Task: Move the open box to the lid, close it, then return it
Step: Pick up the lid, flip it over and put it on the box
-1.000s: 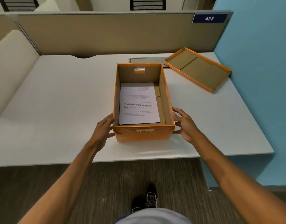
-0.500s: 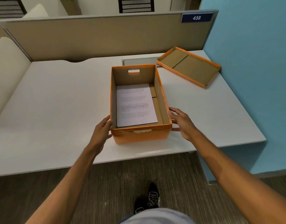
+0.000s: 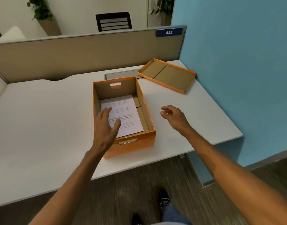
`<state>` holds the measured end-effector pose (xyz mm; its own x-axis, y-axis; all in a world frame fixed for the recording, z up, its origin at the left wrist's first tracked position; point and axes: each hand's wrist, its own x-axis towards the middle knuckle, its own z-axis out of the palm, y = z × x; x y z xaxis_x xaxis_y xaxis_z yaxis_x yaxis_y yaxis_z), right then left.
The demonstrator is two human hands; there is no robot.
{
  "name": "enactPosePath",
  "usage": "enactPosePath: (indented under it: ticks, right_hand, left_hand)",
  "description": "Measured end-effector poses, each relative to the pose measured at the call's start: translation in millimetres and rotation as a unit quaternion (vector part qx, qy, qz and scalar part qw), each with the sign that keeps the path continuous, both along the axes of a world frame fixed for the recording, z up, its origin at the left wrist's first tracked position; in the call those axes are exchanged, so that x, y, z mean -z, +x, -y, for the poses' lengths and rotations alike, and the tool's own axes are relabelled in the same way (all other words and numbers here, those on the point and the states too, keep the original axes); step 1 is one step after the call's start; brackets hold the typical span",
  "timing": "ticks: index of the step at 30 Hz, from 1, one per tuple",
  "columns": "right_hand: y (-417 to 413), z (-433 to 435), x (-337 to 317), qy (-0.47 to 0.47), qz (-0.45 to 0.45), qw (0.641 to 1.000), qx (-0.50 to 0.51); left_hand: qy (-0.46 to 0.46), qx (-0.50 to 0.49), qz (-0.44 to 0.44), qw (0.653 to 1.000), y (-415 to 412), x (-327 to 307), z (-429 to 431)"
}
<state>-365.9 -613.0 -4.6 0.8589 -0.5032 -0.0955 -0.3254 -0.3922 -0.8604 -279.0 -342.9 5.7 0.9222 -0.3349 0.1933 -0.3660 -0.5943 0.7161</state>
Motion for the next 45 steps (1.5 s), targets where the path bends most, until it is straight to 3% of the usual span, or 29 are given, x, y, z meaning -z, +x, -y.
enactPosePath:
  ticks: [11,25,30,38,45]
  right_hand:
    - [10,111,-13,-0.066,0.021,0.997,-0.034]
    - [40,240,-3,-0.070,0.020,0.997,-0.029]
    - [65,263,11,-0.039,0.005,0.999,0.003]
    - [115,302,41,0.012,-0.047,0.996,0.081]
    - [156,336,80,0.162,-0.097,0.963,0.190]
  left_hand:
    - [-0.043,0.073,-0.009,0.996,1,-29,139]
    - [-0.051,0.034,-0.064,0.996,26,-20,279]
    - [-0.079,0.025,-0.140,0.987,54,-2,317]
    - [-0.161,0.027,-0.355,0.921,116,45,386]
    - [-0.204,-0.036,-0.467,0.860,178,96,426]
